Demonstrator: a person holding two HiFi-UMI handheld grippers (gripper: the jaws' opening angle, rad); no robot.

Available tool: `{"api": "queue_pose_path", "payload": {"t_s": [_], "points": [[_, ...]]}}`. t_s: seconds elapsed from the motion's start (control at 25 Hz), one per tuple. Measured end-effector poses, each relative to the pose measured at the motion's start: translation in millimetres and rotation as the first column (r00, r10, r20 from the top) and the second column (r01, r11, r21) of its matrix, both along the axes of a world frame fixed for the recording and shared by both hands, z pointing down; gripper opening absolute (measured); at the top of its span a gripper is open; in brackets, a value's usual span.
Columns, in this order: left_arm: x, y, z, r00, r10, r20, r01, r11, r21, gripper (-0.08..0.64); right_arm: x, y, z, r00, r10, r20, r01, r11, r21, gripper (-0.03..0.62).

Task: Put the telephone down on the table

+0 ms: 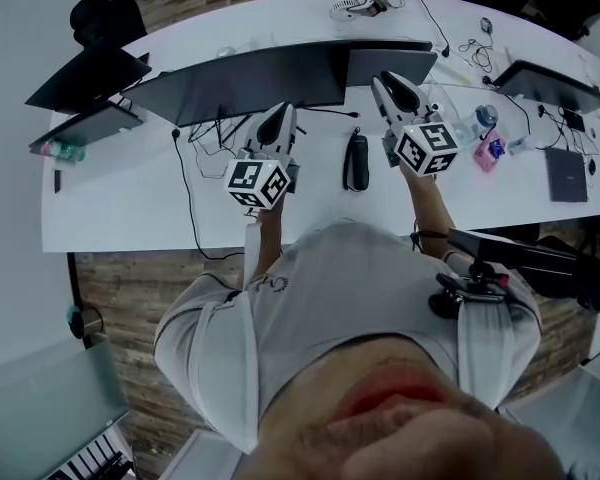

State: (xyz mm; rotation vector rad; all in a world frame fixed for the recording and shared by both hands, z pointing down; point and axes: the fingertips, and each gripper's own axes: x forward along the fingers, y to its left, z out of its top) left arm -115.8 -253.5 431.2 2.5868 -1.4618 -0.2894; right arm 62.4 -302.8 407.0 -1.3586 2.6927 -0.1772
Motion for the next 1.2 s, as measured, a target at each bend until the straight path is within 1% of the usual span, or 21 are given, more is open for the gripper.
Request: {"api": "queue_pose_path", "payload": {"t_s": [0.08, 0.12, 0.24, 0.48, 0.72, 0.84, 1.0, 1.2], "points": [[-1, 0, 0, 1.000, -0.003, -0.002, 0.003, 1.000, -0.003, 0.003, 0, 2, -1, 1.000, 0.010, -0.022, -0.010, 1.000, 0.005, 0.056], [-1, 1, 1, 1.000, -0.003, -0.001, 0.003, 1.000, -0.005, 0.003, -1, 2, 0, 0.999, 0.011, -0.038, -0.010, 1.000, 0.005, 0.031], [0, 3, 2, 1.000, 0.005, 0.000, -0.005, 1.000, -0.009, 0.003, -4, 7, 2, 0.998, 0.011, -0.069, -0.011, 1.000, 0.004, 0.015], [3, 7, 2, 1.000, 0.016, -0.013, -0.016, 1.000, -0.014, 0.003, -9, 14, 1, 0.997, 0.016, -0.079, -0.015, 1.000, 0.008, 0.014], [12, 11, -1, 0.998, 0.018, -0.053, -0.019, 1.000, -0.019, 0.003, -17, 17, 0, 0.996, -0.004, -0.086, 0.002, 1.000, -0.013, 0.014], [18, 11, -11, 0.998, 0.026, -0.063, -0.026, 1.000, -0.002, 0.003, -19, 18, -6, 0.996, -0.010, -0.086, 0.008, 1.000, -0.025, 0.014], [18, 10, -22, 0.997, 0.017, -0.078, -0.015, 1.000, 0.021, 0.003, -21, 24, -12, 0.994, -0.021, -0.104, 0.019, 1.000, -0.019, 0.014], [17, 15, -25, 0.997, 0.002, -0.076, 0.000, 1.000, 0.020, 0.003, -22, 31, -7, 0.994, -0.042, -0.105, 0.038, 0.998, -0.045, 0.014]]}}
